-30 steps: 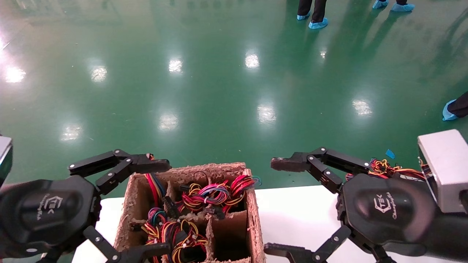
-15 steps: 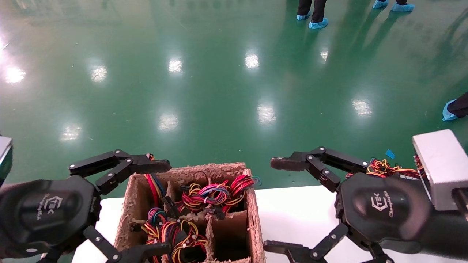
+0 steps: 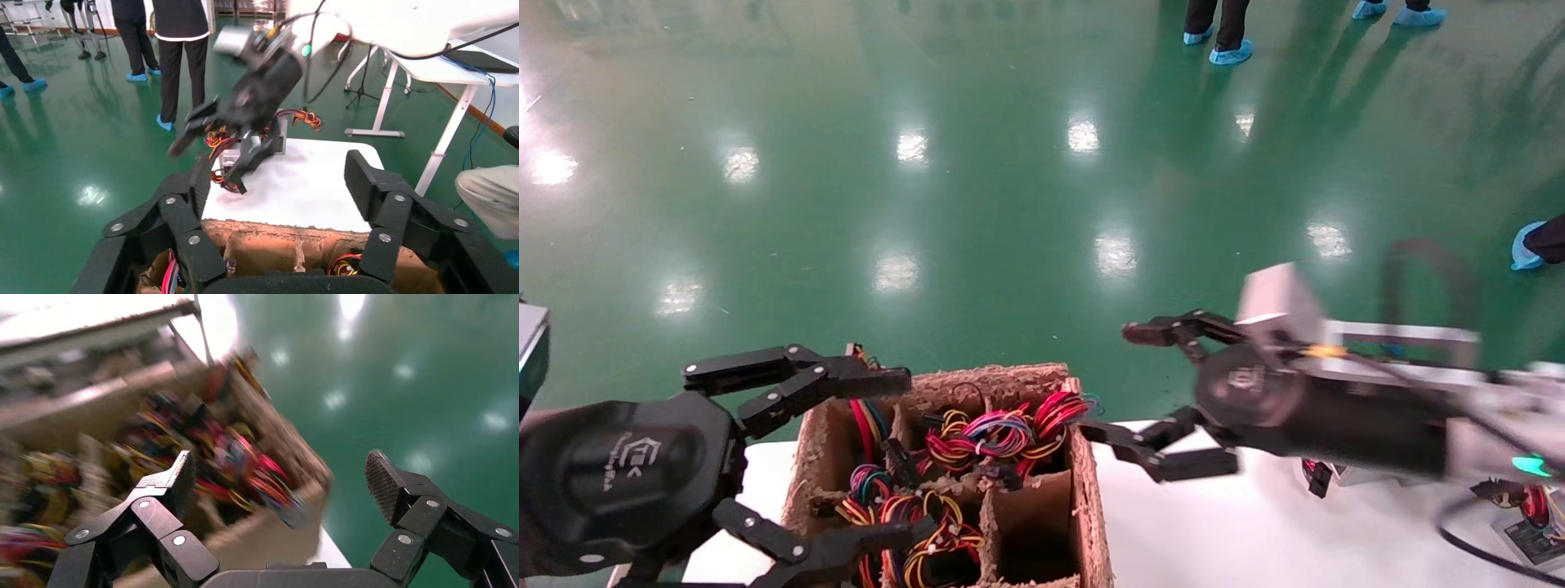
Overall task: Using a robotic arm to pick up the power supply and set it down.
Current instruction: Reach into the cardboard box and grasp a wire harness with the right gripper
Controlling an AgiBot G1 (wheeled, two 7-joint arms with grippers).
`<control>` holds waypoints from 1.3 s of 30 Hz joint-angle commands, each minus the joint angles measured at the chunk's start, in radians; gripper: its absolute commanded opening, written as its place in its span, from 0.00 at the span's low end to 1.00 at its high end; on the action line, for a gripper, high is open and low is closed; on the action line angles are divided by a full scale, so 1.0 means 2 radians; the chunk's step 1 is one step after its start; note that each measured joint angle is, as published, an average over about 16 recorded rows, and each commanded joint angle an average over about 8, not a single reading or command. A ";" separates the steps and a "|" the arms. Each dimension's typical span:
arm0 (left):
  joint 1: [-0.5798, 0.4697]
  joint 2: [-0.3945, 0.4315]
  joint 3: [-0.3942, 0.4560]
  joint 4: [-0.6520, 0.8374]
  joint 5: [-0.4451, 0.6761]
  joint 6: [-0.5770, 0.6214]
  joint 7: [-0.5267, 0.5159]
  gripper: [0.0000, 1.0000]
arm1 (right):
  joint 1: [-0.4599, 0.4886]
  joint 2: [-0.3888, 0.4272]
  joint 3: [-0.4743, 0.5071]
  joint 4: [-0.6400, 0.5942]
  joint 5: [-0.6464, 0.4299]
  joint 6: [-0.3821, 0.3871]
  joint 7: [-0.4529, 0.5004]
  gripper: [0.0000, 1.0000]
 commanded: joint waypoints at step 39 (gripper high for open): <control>0.000 0.000 0.000 0.000 0.000 0.000 0.000 0.00 | 0.027 -0.039 -0.053 -0.015 -0.079 0.007 0.039 0.00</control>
